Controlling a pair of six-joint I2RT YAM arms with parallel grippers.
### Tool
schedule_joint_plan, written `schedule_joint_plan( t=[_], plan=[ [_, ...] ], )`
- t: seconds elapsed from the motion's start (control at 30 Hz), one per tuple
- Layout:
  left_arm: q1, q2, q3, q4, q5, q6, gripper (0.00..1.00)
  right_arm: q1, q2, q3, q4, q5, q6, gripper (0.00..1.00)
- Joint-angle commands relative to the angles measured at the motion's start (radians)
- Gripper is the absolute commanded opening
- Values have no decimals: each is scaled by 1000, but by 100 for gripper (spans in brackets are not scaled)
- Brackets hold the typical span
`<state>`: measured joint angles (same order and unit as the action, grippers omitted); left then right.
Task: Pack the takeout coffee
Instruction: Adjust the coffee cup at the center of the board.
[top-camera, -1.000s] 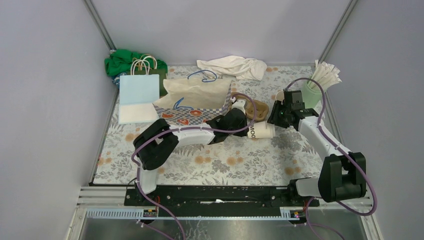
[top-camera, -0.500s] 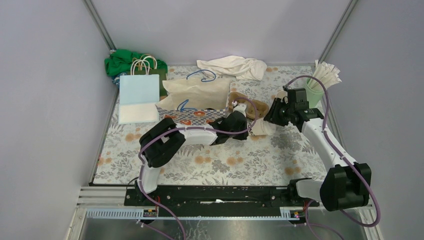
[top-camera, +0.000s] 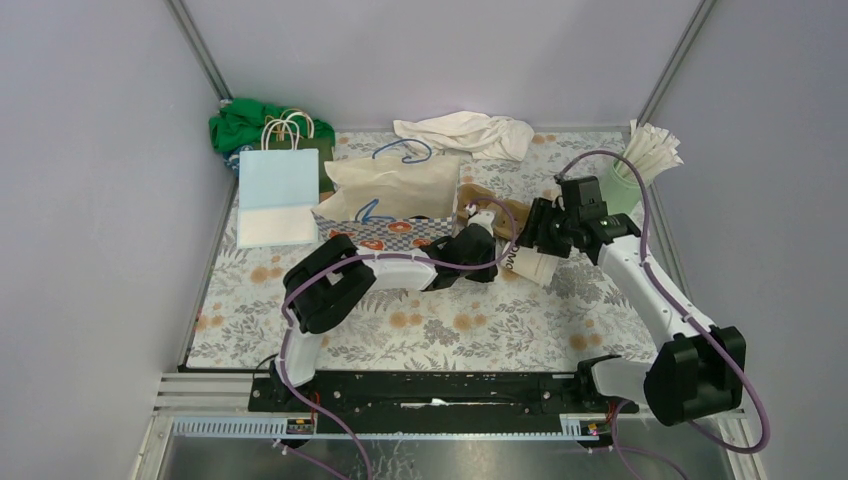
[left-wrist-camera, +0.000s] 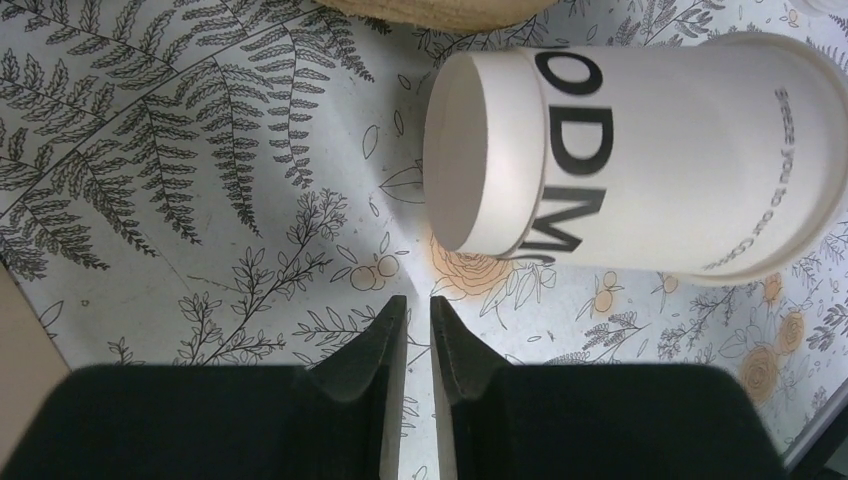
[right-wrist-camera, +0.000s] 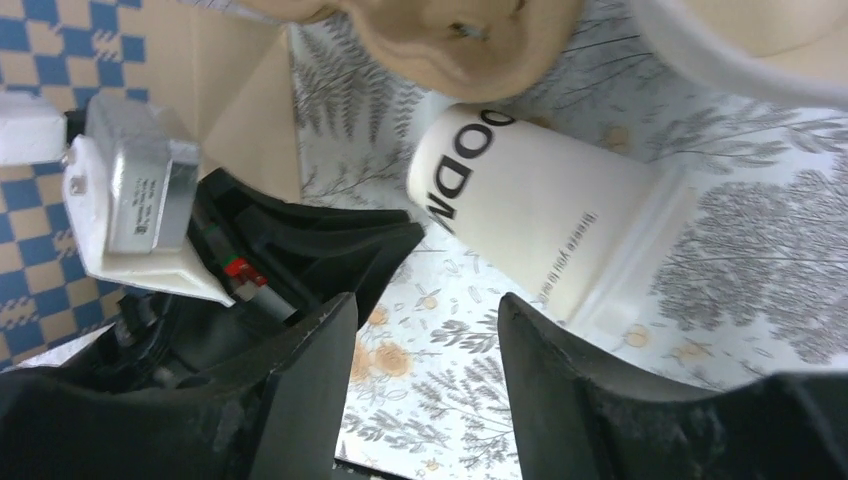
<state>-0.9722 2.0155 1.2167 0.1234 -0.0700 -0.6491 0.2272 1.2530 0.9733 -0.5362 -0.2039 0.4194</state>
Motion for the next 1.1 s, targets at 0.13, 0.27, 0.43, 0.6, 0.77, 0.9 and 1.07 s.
schedule_joint_plan(
  t=[0.13, 0.27, 0.43, 0.6, 0.77, 0.9, 1.07],
  plan=[
    [-1, -120, -4, 59, 11, 38, 35, -40, -137, -46, -54, 334, 44, 59],
    [10, -115, 40, 76, 40, 42, 41, -119, -125, -96, -15, 294, 27, 60],
    [33, -73, 106, 81, 95, 44, 45, -154, -62, -108, 41, 207, 17, 61],
    [63, -18, 148, 86, 139, 21, 45, -154, -19, -129, 80, 102, 48, 60],
    [82, 35, 197, 64, 186, 16, 44, -154, 8, -148, 92, 58, 66, 61],
    [81, 43, 177, 84, 206, 5, 41, -154, 18, -151, 89, 44, 69, 59],
    [81, 58, 168, 78, 214, 0, 30, -155, -27, -133, 75, 23, 80, 51]
  ],
)
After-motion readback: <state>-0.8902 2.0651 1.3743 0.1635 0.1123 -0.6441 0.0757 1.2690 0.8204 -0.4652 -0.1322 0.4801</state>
